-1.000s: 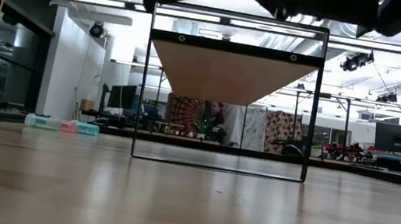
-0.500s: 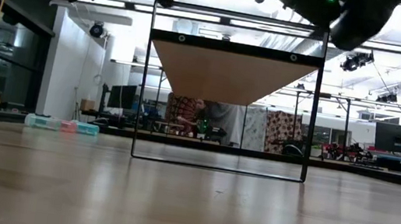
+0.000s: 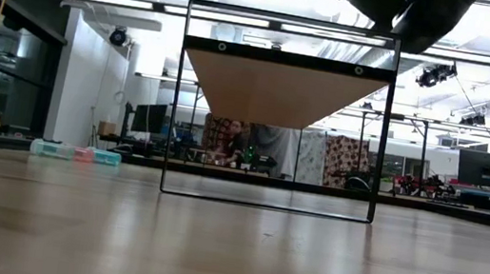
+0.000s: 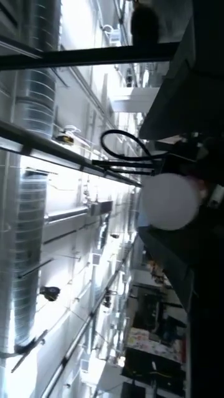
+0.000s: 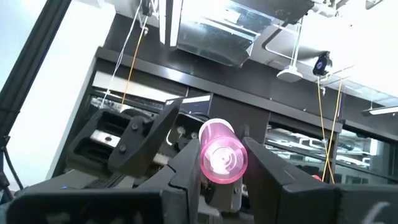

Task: Pick and place medicine bottles onto shelf by color
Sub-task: Put the transparent pink pill bottle on the shelf

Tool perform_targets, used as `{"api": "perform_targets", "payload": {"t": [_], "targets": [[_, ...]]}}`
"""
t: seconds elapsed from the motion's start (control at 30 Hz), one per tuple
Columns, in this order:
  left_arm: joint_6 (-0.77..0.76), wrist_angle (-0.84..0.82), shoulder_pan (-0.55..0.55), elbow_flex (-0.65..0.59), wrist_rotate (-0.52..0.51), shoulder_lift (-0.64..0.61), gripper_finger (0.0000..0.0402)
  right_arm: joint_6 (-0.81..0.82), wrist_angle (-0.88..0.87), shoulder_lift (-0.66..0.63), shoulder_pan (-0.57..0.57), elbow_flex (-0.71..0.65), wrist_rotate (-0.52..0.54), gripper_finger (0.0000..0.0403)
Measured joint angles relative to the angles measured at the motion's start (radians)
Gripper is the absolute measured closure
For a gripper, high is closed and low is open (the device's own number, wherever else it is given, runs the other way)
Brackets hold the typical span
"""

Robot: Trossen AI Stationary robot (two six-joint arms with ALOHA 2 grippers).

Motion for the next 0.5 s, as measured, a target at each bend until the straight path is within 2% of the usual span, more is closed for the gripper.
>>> {"api": "perform_targets", "payload": {"t": [0.2, 0.5], "targets": [[-0.015, -0.012, 0.000, 0.000, 0.000, 0.001, 0.0174, 0.001, 0.001, 0.000, 0.000, 0.023, -0.019, 0.0319], [-0.014, 0.032, 0.000, 0.000, -0.013, 0.001, 0.0174, 0.000, -0.116, -0.001, -0.005, 0.087, -0.031, 0.0319]]}}
